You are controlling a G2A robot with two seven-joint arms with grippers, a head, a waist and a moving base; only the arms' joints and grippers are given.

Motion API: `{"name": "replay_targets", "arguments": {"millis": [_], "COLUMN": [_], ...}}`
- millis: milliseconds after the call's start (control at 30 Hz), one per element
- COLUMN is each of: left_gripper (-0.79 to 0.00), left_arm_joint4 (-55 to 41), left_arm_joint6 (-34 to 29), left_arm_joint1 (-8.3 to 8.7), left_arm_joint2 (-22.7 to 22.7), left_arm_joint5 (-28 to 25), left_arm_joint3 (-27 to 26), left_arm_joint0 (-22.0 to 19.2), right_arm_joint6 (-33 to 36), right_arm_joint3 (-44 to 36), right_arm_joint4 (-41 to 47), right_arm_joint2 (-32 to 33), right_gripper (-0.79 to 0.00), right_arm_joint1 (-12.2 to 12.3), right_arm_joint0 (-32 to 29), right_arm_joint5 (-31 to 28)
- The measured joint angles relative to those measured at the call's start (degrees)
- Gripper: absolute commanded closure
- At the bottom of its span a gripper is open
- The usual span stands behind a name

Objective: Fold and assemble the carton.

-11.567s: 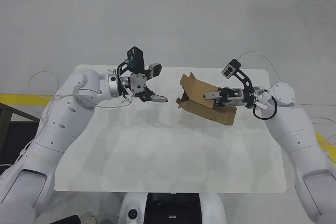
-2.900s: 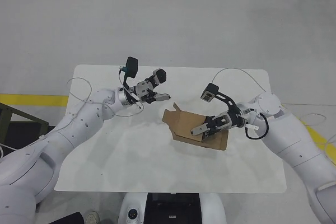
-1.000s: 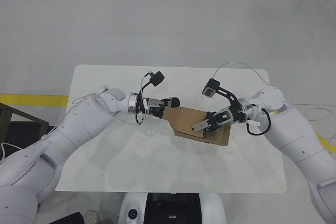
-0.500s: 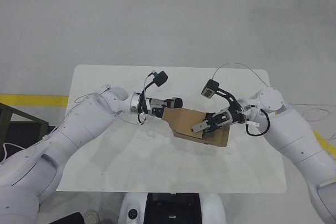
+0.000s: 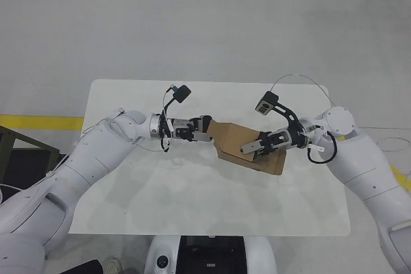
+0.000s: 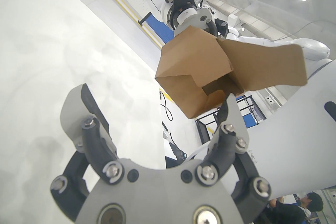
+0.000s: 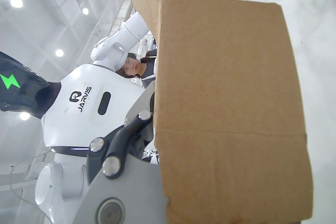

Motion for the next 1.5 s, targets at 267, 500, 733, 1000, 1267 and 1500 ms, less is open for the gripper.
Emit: {"name": "replay_targets", "arguments": {"millis": [267,500,733,1000,1267,1500], "left_gripper": [-0.785,-0.785,-0.785,-0.785,-0.785,-0.785], "left_arm_joint4": [0.09,1.10,1.84,2.40,2.81,3.07], "left_arm_joint6": [-0.38,-1.24,-2.07,-3.00,-3.44,-2.47], "left_arm_joint1": [1.28,1.09,0.08,-1.53,-2.63,-2.12], "left_arm_joint2": [-1.07,-1.20,-0.57,0.46,1.05,-0.57], "left_arm_joint5": [0.38,1.25,2.07,3.01,3.44,2.47], "left_arm_joint3": [-3.10,-3.93,-4.57,-3.86,-2.60,-1.28], "left_arm_joint0": [2.15,1.77,1.07,-0.01,-0.68,-0.58], "right_arm_joint6": [0.00,0.00,0.00,0.00,0.00,0.00], "right_arm_joint3": [0.47,0.21,-0.32,-0.48,-0.25,1.47], "right_arm_joint4": [-0.67,-1.91,-2.52,-2.57,-2.59,-3.40], "right_arm_joint2": [1.60,1.31,0.97,0.78,0.81,1.77], "right_gripper": [0.000,0.000,0.000,0.000,0.000,0.000], "right_arm_joint1": [-0.48,-1.11,-1.43,-1.77,-1.89,-1.81], "right_arm_joint0": [-0.60,-0.60,-0.58,-0.53,-0.66,-0.64], "right_arm_joint5": [0.00,0.00,0.00,0.00,0.00,0.00]}}
